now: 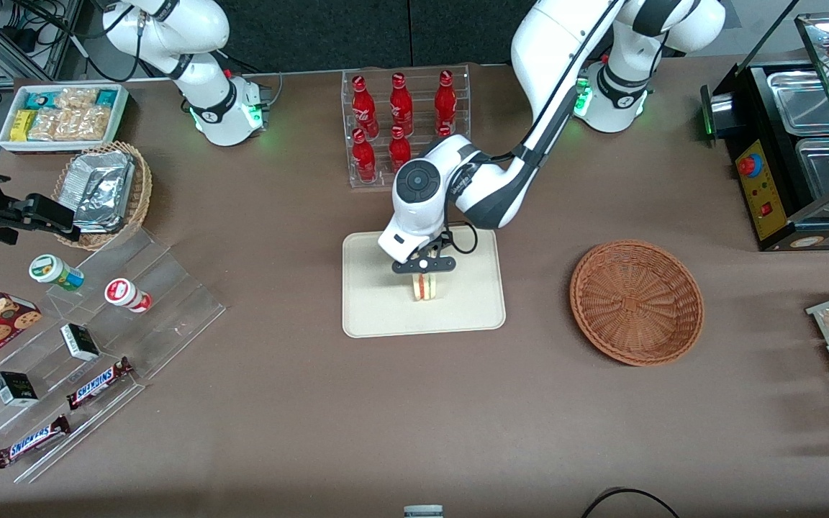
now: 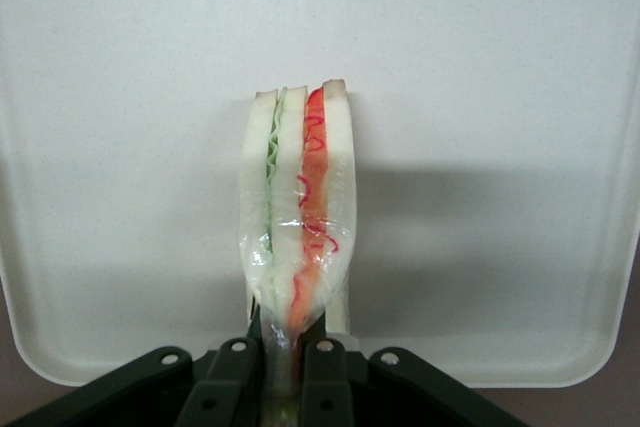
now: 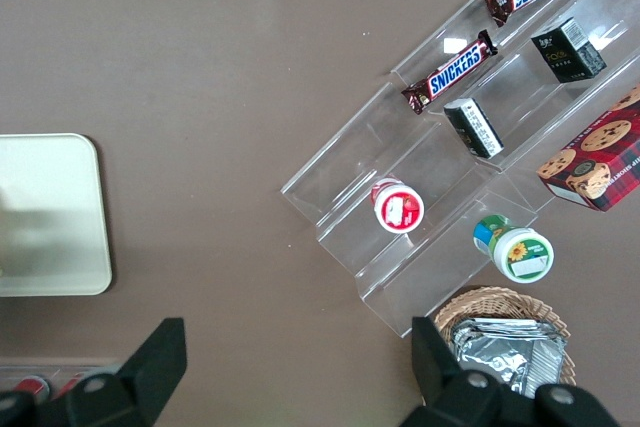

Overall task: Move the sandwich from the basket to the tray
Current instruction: 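Lower the sandwich onto the tray and open the left gripper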

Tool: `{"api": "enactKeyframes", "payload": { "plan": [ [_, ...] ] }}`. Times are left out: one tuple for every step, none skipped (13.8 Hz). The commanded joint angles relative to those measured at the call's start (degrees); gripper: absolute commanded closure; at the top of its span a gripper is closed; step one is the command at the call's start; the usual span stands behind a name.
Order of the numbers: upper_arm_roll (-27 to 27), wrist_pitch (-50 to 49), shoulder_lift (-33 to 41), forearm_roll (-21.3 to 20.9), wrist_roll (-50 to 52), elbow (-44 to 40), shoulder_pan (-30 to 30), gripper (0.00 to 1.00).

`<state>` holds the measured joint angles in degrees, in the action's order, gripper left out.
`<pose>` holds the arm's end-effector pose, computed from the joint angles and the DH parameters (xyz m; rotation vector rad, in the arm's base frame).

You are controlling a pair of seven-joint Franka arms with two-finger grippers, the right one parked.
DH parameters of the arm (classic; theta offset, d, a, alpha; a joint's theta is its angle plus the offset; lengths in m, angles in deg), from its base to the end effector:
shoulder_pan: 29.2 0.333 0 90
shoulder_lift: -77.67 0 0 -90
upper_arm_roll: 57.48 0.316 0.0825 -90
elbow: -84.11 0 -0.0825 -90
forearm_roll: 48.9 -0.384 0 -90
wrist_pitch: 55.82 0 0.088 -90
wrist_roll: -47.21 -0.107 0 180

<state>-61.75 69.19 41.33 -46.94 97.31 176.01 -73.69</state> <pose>0.4577 -0.5141 0.2550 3.1320 0.0893 -0.1418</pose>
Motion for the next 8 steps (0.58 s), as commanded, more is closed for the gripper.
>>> {"api": "enactKeyframes", "payload": {
  "plan": [
    [0.84, 0.15, -1.37, 0.41, -0.52, -1.55, -0.77, 1.0],
    [0.84, 0.06, -1.37, 0.41, -0.43, -1.64, -0.77, 0.84],
    [0.84, -0.03, -1.37, 0.41, -0.43, -1.64, -0.77, 0.3],
    [0.84, -0.03, -1.28, 0.33, -0.43, -1.72, -0.77, 0.02],
    [0.84, -0.11, -1.19, 0.5, -0.43, -1.9, -0.68, 0.01],
    [0.84, -0.38, -0.93, 0.68, -0.26, -2.07, -0.59, 0.01],
    [0.93, -0.55, -0.32, 0.94, -0.17, -1.99, -0.25, 0.01],
    [0.93, -1.25, 0.9, 1.03, -0.17, -1.99, 0.28, 0.01]
  ]
}}
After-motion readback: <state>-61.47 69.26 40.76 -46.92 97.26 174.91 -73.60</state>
